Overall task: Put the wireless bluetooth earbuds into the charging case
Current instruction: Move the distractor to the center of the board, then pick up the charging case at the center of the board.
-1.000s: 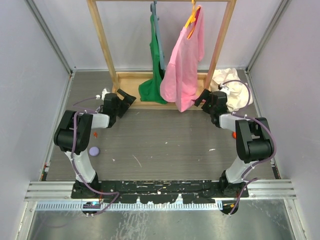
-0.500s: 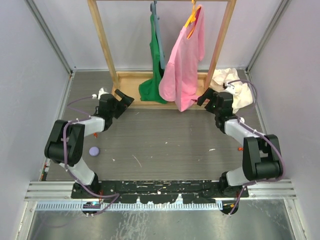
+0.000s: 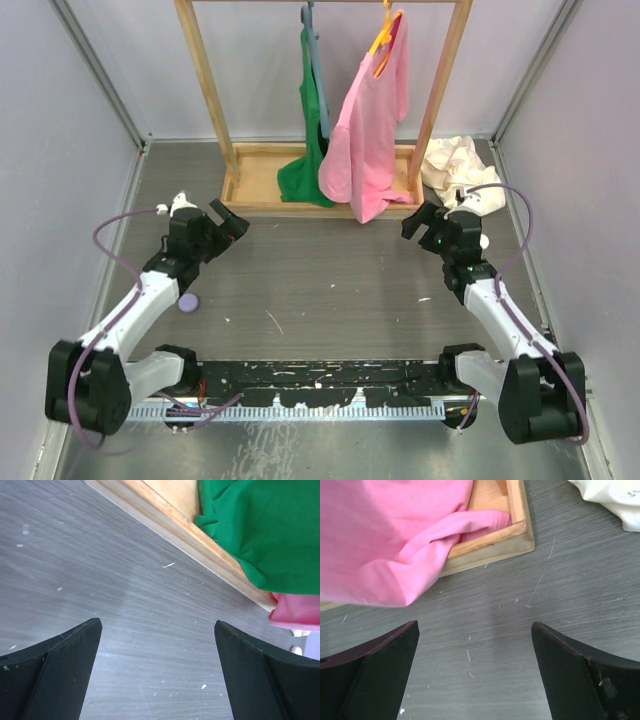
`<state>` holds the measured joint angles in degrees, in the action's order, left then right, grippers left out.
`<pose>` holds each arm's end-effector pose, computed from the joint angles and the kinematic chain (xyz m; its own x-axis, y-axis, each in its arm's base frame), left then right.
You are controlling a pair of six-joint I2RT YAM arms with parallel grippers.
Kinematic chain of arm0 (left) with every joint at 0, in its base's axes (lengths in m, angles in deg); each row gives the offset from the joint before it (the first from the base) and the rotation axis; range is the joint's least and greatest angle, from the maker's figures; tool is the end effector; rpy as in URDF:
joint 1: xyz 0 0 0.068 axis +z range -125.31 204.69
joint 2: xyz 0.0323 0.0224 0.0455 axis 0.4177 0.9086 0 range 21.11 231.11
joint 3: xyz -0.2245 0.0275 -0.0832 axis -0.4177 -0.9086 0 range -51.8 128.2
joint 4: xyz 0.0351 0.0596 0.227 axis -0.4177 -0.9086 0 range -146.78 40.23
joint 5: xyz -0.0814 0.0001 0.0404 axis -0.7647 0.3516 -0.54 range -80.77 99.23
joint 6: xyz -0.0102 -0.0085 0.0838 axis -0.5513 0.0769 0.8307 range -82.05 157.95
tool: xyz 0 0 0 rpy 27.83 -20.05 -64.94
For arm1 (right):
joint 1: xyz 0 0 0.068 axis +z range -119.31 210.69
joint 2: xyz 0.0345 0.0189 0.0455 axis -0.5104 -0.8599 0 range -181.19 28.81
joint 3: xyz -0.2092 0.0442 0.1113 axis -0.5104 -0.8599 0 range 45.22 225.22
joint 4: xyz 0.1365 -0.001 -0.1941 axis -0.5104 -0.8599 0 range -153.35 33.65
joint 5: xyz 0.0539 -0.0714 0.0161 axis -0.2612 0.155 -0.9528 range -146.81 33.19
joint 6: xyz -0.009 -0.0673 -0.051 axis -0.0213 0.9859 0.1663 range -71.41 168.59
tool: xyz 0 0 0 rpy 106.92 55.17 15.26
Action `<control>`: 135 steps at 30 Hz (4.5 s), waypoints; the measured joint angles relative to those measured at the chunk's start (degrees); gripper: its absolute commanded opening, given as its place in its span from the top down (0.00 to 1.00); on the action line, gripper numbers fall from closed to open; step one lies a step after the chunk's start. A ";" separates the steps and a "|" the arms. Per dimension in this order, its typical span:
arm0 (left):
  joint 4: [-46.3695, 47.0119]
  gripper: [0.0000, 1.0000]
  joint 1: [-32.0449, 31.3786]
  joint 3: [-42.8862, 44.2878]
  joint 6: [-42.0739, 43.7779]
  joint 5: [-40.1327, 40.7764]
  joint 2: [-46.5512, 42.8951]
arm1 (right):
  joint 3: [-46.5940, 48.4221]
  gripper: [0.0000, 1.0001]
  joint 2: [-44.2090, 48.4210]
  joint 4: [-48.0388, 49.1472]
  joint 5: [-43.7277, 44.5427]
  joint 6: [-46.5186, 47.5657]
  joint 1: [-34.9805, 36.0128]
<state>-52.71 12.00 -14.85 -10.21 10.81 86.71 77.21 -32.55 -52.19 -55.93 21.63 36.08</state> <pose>0.2659 -0.0578 0.1937 -0.4874 -0.6536 -0.5790 -0.2495 0.7397 -0.6250 0.2629 0.0237 0.1977 -0.4143 0.4162 -0.8094 0.1209 0.9066 0.4043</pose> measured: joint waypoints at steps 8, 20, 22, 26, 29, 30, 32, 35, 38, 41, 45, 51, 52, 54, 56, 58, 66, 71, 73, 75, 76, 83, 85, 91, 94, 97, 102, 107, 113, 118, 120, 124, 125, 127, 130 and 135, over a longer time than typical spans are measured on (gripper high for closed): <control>-17.70 0.02 0.07 -1.73 2.69 7.34 -15.13 | -4.00 0.00 10.27 -4.22 -4.59 1.38 0.00; -38.45 0.02 0.07 -4.61 0.48 16.63 -28.24 | -12.55 0.00 13.51 -0.72 -14.32 1.79 0.24; -39.91 0.02 0.07 -6.01 -1.36 18.25 -29.51 | -13.49 0.00 13.51 0.81 -15.15 1.79 1.16; -41.57 0.02 0.07 -7.30 -3.91 20.50 -28.74 | -14.91 0.00 14.32 2.69 -15.21 1.84 4.15; -41.86 0.02 0.42 -7.37 -5.33 21.40 -25.53 | -16.68 0.00 15.72 4.94 -14.14 1.90 7.06; -41.88 0.02 0.61 -7.37 -5.60 21.64 -24.17 | -17.22 0.00 16.09 5.31 -13.70 2.01 7.85; -41.79 0.02 1.25 -7.37 -6.34 21.97 -20.79 | -17.84 0.00 16.63 5.44 -12.70 2.47 9.46; -41.70 0.02 2.34 -7.37 -6.71 22.40 -16.24 | -17.92 0.00 16.96 6.01 -11.63 2.89 10.99; -41.68 0.02 3.80 -7.21 -6.73 22.88 -12.22 | -17.97 0.00 17.25 6.64 -9.94 2.99 12.37; -41.68 0.02 4.63 -6.40 -6.51 23.26 -8.79 | -17.97 0.00 17.27 6.95 -8.59 3.15 13.38; -41.27 0.02 4.90 -4.31 -6.10 23.32 -5.25 | -17.97 0.00 17.27 7.10 -7.04 3.34 14.49; -40.19 0.03 5.31 -2.51 -4.79 23.69 -1.95 | -17.99 0.00 17.27 7.52 -5.84 3.69 15.28; -39.98 0.05 5.40 -2.36 -4.70 23.71 -1.29 | -17.99 0.00 17.27 7.58 -5.75 3.76 15.37; -39.56 0.08 5.53 -2.32 -4.52 23.71 -0.22 | -18.08 0.00 17.27 7.82 -5.60 3.93 15.54; -39.26 0.12 5.68 -2.32 -4.31 23.69 0.76 | -18.14 0.00 17.25 7.85 -5.46 3.98 15.67; -38.91 0.16 5.88 -2.29 -3.85 23.71 1.53 | -18.23 0.00 17.25 7.87 -5.42 4.02 15.78; -37.16 0.30 7.15 -2.29 -3.13 23.52 3.52 | -18.51 0.00 17.25 8.24 -5.40 4.13 15.78; -36.37 0.39 7.50 -2.29 -2.40 23.04 3.93 | -18.51 0.00 17.25 8.31 -5.42 4.13 15.80; -36.30 0.41 7.52 -2.29 -2.08 22.80 3.93 | -18.51 0.00 17.25 8.35 -5.44 4.13 15.82; -36.30 0.42 7.56 -2.29 -1.90 22.25 3.93 | -18.51 0.00 17.22 8.44 -5.44 4.13 15.82; -36.30 0.43 7.56 -2.29 -1.86 21.97 3.91 | -18.51 0.00 17.20 8.55 -5.44 4.13 15.82; -36.26 0.50 7.56 -2.29 -0.11 16.76 3.50 | -18.56 0.00 17.00 8.74 -5.64 4.13 15.82; -36.17 0.53 7.56 -2.29 0.50 14.34 3.04 | -18.56 0.00 16.59 8.92 -5.90 4.13 15.82; -34.51 0.57 6.16 -2.29 1.53 8.44 2.08 | -18.56 0.00 13.70 9.18 -7.17 4.15 15.87; -33.27 0.58 3.26 -2.29 2.36 7.10 2.08 | -18.56 0.00 12.37 9.25 -7.74 4.15 15.89; -32.20 0.59 -0.85 -2.25 3.06 6.43 2.40 | -18.56 0.00 11.30 9.55 -8.26 4.20 15.89; -29.90 0.59 -8.63 -0.66 5.97 5.64 4.87 | -18.56 0.00 10.12 9.57 -8.79 4.33 15.89; -26.34 0.59 -15.30 1.36 10.32 4.15 7.13 | -18.38 0.00 9.07 9.51 -9.35 4.35 15.89; -22.49 0.58 -25.05 5.01 16.20 4.04 13.53 | -17.53 0.00 8.98 8.39 -10.08 4.37 15.89; -20.13 0.56 -32.13 7.45 20.52 5.29 17.79 | -17.22 0.00 9.01 7.02 -11.67 4.35 15.89; -19.23 0.56 -34.49 8.15 22.32 5.97 18.80 | -17.05 0.00 8.98 6.54 -12.74 4.31 15.91; -17.20 0.56 -37.35 8.83 25.64 6.60 20.26 | -16.15 0.00 8.92 5.66 -14.82 4.15 15.93; -16.72 0.56 -37.77 8.90 26.43 6.60 20.52 | -15.78 0.00 8.83 5.42 -15.34 4.11 15.93; -16.04 0.57 -38.21 8.90 27.04 6.67 20.72 | -14.95 0.00 8.35 4.96 -16.31 4.02 15.93; -15.47 0.57 -38.32 9.01 27.10 7.08 20.76 | -13.90 0.00 7.21 4.72 -17.75 3.54 15.93; -15.54 0.57 -38.32 10.54 23.12 7.41 21.79 | -13.70 0.00 5.86 5.25 -19.32 1.51 16.28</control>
<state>-68.26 -26.31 -4.32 12.91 18.22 108.50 63.51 -26.70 -46.94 -75.25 23.14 52.36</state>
